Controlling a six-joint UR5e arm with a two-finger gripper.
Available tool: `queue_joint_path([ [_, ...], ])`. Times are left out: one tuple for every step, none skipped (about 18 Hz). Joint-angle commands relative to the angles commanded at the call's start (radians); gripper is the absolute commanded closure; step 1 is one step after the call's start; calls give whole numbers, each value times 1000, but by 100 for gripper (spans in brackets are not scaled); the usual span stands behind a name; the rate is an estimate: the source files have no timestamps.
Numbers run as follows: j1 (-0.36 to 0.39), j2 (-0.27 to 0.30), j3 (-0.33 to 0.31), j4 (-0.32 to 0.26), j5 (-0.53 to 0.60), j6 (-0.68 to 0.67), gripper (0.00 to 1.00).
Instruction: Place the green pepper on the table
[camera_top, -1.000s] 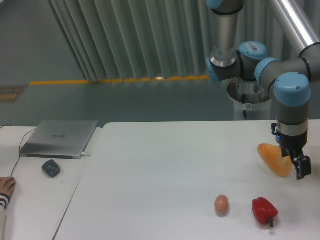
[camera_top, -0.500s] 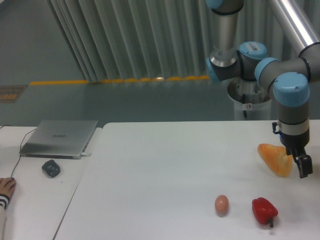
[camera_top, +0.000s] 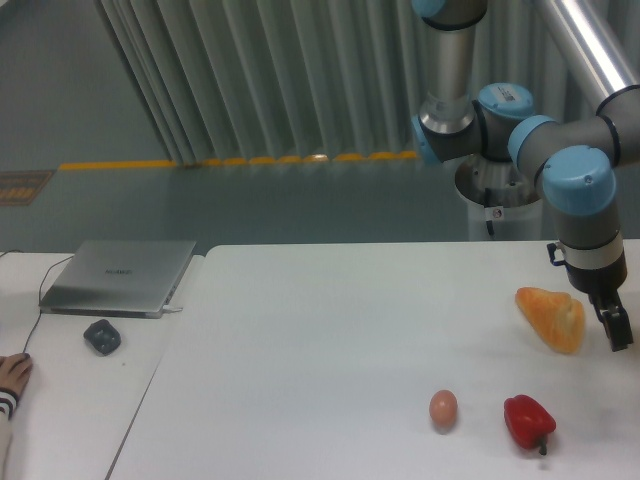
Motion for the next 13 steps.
queue_joint_path([
  [0, 0, 2, 2, 0, 0, 0],
  [0, 0, 0, 2, -3, -3, 0],
  [0, 2, 2, -2, -9, -14, 0],
  [-2, 0, 9, -2, -20, -20, 0],
  [-2, -2, 15, -2, -32, -24, 0],
  [-2, -2, 20, 2, -46, -37, 0],
  [0, 0, 21, 6, -73, -53, 0],
  [2, 3, 23, 11, -108, -73, 0],
  [5, 5, 26, 11, -139, -95, 0],
  [5, 6, 29, 11, -158, -113, 0],
  [5, 6, 31, 11, -162, -132, 0],
  [2, 5, 32, 11, -163, -147, 0],
  [2, 3, 34, 11, -166, -164, 0],
])
